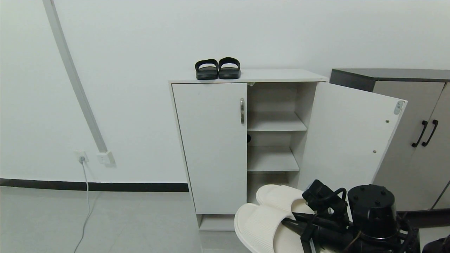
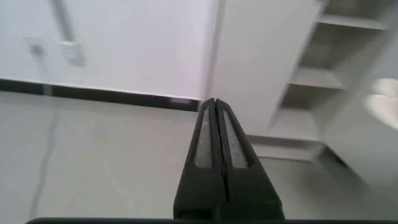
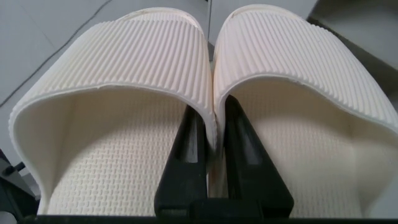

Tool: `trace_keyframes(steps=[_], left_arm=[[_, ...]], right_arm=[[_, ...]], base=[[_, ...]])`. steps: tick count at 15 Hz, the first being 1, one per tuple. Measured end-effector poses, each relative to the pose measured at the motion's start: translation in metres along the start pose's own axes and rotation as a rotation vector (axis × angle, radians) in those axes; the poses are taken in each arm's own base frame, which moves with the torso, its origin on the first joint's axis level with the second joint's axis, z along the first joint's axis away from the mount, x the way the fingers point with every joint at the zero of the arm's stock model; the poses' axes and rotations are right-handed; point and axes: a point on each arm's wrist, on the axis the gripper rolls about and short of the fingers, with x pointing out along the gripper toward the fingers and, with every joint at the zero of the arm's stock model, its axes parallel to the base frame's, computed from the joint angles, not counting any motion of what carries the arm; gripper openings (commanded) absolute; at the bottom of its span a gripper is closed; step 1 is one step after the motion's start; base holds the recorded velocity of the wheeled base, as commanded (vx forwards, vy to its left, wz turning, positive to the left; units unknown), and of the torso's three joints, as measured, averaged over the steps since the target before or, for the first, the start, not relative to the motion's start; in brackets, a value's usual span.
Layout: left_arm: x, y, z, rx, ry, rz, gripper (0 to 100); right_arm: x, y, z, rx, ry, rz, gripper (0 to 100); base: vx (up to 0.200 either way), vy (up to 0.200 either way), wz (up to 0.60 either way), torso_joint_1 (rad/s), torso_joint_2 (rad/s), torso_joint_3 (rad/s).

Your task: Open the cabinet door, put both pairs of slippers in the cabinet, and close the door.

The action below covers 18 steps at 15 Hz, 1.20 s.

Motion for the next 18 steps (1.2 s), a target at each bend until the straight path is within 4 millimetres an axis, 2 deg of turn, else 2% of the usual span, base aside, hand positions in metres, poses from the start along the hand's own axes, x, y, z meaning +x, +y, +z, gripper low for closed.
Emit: trace_keyframes(steps=[4, 5, 7, 10, 14, 16, 18], left_arm=[[-0.004, 0.001, -0.015, 0.009, -0.111, 0.128, 0], [-0.004, 0.0, -0.018, 0.035, -0.121, 0.096, 0], [-0.004, -0.003, -0.023, 0.111, -0.137, -0.095, 0], [-0.005, -0.003, -0.026, 0.117, -0.159, -0.112, 0], [-0.005, -0.002, -0.027, 0.097, -0.165, -0.101, 0], [-0.005, -0.002, -0.027, 0.096, -0.165, -0.102, 0], [-0.005, -0.002, -0.027, 0.095, -0.165, -0.103, 0]], right_arm=[[0.0, 0.001, 0.0, -0.004, -0.006, 0.005, 0], [0.0, 0.001, 0.0, -0.003, -0.006, 0.004, 0], [0.0, 0.001, 0.0, -0.003, -0.006, 0.004, 0], [0.004, 0.0, 0.003, -0.001, -0.017, -0.053, 0], [0.037, 0.014, 0.024, 0.14, -0.111, -0.306, 0], [0.061, 0.018, 0.037, 0.172, -0.149, -0.477, 0], [0.088, 0.021, 0.037, 0.223, -0.14, -0.589, 0]], base=[[0.0, 0.0, 0.0, 0.0, 0.0, 0.0], [0.0, 0.0, 0.0, 0.0, 0.0, 0.0], [0.0, 0.0, 0.0, 0.0, 0.0, 0.0], [0.0, 0.0, 0.0, 0.0, 0.0, 0.0], [0.0, 0.0, 0.0, 0.0, 0.0, 0.0], [0.0, 0.0, 0.0, 0.0, 0.0, 0.0], [0.0, -0.1, 0.0, 0.006, 0.0, -0.001]])
